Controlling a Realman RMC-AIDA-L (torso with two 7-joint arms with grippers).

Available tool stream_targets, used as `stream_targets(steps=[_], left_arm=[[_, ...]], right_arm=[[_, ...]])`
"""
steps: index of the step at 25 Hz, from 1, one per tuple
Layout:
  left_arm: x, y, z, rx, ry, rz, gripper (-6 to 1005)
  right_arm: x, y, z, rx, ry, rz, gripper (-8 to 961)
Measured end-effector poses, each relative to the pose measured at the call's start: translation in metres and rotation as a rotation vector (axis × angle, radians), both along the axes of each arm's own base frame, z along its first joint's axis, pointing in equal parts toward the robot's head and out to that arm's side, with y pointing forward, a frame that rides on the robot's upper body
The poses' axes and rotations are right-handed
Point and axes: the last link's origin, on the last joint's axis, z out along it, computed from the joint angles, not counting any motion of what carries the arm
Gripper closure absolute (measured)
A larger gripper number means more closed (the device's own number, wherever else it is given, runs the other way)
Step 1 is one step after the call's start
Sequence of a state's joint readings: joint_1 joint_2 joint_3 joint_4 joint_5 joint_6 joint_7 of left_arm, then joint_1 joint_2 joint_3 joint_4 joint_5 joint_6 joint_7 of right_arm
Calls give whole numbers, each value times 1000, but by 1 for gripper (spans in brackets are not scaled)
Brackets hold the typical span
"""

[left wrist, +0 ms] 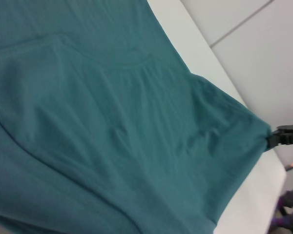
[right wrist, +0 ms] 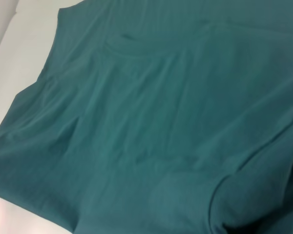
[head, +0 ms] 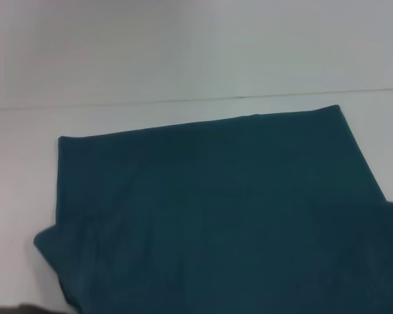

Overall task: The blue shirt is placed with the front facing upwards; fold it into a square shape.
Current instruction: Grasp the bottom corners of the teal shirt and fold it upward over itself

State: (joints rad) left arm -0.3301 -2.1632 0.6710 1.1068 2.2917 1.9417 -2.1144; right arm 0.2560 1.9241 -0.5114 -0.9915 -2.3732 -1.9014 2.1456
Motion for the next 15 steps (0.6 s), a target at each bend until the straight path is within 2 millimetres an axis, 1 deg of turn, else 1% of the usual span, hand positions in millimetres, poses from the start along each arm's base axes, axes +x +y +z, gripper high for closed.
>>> stream_targets(steps=[1,2,3,4,9,12,15], left_arm=[[-1,-3,-1,-10,-7,5,998],[-3,-10,-2,-28,-20,20,998],[-3,-10,-2,-28,-20,20,998],[-4,-14,-3,-37,-26,26,998],[-8,-33,-4,-67,-69,58,999],[-10,-38,-4,-67,-87,70,999],[-12,-43,-4,-70,-90,83,999]], right_arm=[[2,-5,0,-5,4,-8,916],[5,-15,0,-18,14,-20,916],[6,-19,0,-24,18,-25,916],[6,-19,0,-24,18,-25,916],[12,-34,2,-55,16,-52,916],[14,-38,1,-73,7,-61,916],[14,-38,0,-83,3,-61,916]])
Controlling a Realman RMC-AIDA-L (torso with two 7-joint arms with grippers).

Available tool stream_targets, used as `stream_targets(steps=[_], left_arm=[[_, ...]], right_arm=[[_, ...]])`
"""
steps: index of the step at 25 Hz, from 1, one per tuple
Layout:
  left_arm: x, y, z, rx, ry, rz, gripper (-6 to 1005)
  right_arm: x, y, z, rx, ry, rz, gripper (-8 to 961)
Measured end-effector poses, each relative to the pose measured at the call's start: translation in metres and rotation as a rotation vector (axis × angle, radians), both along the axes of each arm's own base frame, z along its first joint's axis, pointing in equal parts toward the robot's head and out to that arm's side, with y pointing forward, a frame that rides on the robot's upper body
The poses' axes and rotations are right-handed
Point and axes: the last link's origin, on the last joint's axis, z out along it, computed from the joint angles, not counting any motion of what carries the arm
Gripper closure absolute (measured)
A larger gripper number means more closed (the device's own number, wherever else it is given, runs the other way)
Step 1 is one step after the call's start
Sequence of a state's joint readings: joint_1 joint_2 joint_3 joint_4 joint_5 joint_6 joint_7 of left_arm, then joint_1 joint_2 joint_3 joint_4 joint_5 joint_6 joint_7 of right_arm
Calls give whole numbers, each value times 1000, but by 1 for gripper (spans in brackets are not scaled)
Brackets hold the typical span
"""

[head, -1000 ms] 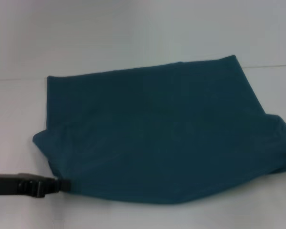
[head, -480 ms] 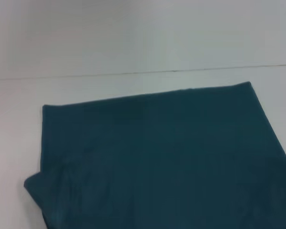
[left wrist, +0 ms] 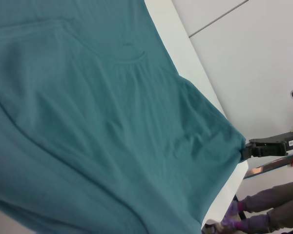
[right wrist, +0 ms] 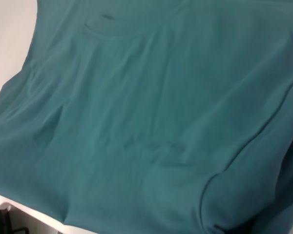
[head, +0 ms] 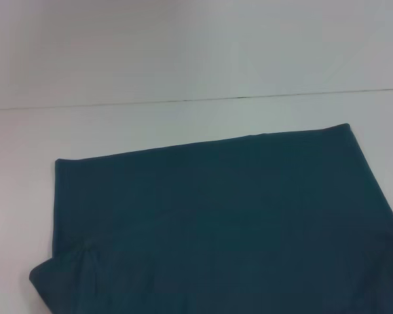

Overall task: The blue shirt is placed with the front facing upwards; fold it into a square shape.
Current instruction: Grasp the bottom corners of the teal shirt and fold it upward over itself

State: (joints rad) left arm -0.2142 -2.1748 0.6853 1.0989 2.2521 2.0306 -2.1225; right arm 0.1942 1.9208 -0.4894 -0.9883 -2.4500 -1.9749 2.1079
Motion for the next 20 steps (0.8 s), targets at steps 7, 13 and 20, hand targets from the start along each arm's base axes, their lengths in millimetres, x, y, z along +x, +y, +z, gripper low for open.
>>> stream_targets(steps=[7,13,20], left_arm=[[-3,-6,-3,-16,-7,22,999],[-3,-10,-3,-32,-12,36,998],[-3,-11,-3,-41,-17,47,998]], right_arm=[[3,-6,0,-17,-7,-26,916],[6,-14,-2,-22,-5,-45,917],[6,-14,-3,-20,9,-45,917]])
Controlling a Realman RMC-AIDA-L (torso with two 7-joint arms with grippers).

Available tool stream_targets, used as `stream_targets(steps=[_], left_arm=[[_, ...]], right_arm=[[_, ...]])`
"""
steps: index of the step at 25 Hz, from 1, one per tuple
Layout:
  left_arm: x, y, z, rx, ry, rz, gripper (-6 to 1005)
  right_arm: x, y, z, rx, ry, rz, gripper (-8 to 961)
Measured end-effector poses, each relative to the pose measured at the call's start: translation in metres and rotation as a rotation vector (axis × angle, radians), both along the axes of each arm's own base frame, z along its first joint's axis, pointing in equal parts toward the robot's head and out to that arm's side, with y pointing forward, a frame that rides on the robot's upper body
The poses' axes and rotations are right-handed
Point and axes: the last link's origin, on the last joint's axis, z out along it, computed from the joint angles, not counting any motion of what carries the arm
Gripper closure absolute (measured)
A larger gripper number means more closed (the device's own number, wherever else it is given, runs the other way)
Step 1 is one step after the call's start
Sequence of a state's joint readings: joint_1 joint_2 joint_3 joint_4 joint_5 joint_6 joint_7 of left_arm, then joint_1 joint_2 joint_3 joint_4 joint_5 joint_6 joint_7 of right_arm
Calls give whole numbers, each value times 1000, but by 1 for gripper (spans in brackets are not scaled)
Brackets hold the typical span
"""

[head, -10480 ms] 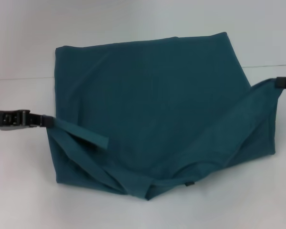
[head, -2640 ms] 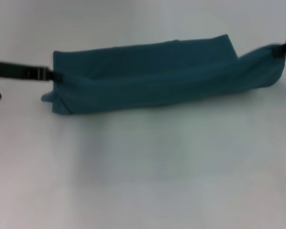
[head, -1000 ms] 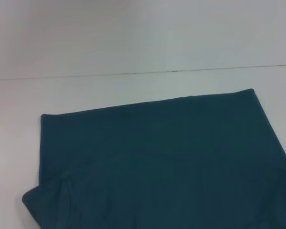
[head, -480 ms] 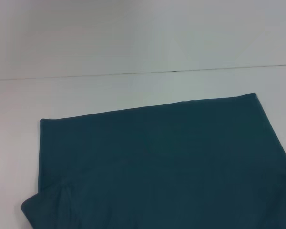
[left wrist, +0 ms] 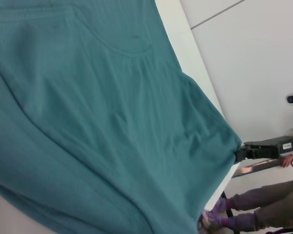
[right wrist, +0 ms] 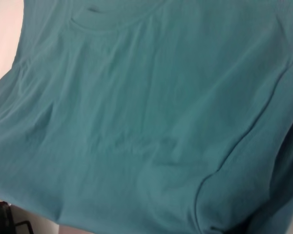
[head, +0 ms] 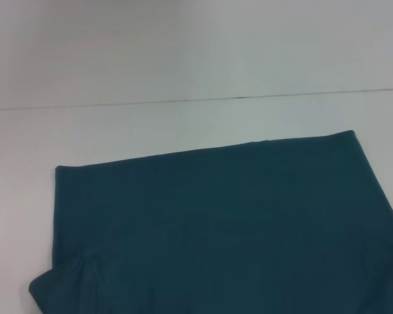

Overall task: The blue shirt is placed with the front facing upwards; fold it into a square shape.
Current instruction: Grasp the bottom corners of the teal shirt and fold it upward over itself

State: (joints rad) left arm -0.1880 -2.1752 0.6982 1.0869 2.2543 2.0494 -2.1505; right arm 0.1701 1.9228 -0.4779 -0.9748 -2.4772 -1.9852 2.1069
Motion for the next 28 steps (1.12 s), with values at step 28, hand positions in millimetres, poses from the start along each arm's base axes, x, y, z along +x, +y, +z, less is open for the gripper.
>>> stream_targets(steps=[28], left_arm=[[5,103,37,182,44,-19,998]], right_arm=[[-47,145,23,262,68,84,917]])
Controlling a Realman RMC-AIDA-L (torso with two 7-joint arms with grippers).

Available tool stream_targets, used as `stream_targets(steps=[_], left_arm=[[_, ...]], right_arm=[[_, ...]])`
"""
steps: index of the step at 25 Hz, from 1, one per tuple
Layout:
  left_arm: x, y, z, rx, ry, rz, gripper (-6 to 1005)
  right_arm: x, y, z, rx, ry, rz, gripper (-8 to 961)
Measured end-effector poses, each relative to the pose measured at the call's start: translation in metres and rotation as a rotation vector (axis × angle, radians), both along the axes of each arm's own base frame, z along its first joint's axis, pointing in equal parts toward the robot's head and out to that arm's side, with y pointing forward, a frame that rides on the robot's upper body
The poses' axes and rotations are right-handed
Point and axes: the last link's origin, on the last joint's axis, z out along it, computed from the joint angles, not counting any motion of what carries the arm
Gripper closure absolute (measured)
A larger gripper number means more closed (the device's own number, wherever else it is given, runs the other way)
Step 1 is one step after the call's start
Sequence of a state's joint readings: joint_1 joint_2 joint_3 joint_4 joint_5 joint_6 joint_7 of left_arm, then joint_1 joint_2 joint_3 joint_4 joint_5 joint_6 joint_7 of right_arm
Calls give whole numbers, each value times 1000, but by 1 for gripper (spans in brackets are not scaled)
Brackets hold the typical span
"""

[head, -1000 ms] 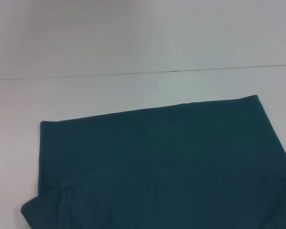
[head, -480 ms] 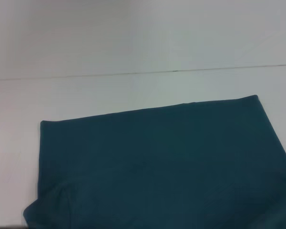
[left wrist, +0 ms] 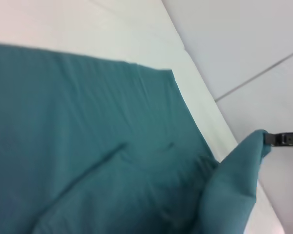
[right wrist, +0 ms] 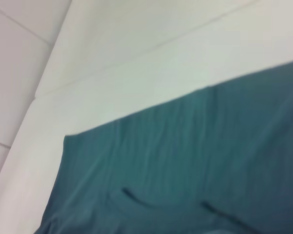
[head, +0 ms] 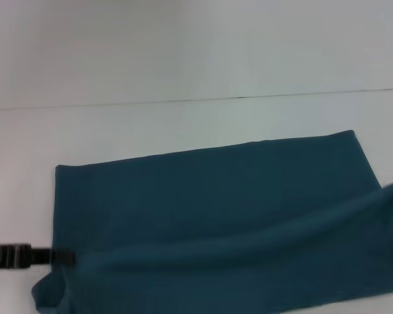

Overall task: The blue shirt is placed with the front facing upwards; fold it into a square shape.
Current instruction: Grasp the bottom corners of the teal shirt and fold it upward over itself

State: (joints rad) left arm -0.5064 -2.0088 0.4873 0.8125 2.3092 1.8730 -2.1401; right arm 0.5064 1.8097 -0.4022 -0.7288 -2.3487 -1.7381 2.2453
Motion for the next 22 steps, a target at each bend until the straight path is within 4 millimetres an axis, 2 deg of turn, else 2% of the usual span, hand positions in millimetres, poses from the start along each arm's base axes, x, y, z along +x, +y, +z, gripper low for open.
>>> stream_targets(steps=[6,14,22], left_arm=[[2,30,3,55,66,7,998],[9,66,8,136,153,-6,998],[13,98,1,211,265,-7,999]], right_arm=[[-5,23,-3,49,-20,-5,916],[-6,41,-1,112,-53,-17,916],[-6,59,-12,171,-60,-48,917]])
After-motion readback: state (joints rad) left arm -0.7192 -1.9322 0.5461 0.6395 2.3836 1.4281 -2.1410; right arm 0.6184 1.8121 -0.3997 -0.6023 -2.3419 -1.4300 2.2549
